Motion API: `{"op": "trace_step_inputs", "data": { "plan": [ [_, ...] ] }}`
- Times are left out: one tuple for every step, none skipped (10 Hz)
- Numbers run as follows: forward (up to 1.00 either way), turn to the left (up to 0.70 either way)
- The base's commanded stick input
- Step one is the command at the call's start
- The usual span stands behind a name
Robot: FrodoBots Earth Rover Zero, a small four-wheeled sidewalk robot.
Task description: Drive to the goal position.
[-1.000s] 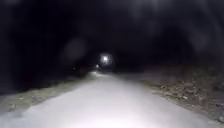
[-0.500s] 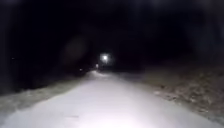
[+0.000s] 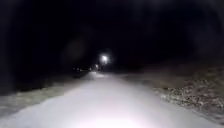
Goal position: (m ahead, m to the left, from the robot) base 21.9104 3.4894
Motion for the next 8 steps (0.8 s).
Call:
{"op": "trace_step_inputs", "data": {
  "plan": [
    [0.85,0.00],
    [0.85,0.00],
    [0.85,0.00],
    [0.85,0.00],
    [0.85,0.00],
    [0.85,0.00],
    [0.85,0.00],
    [0.85,0.00]
  ]
}}
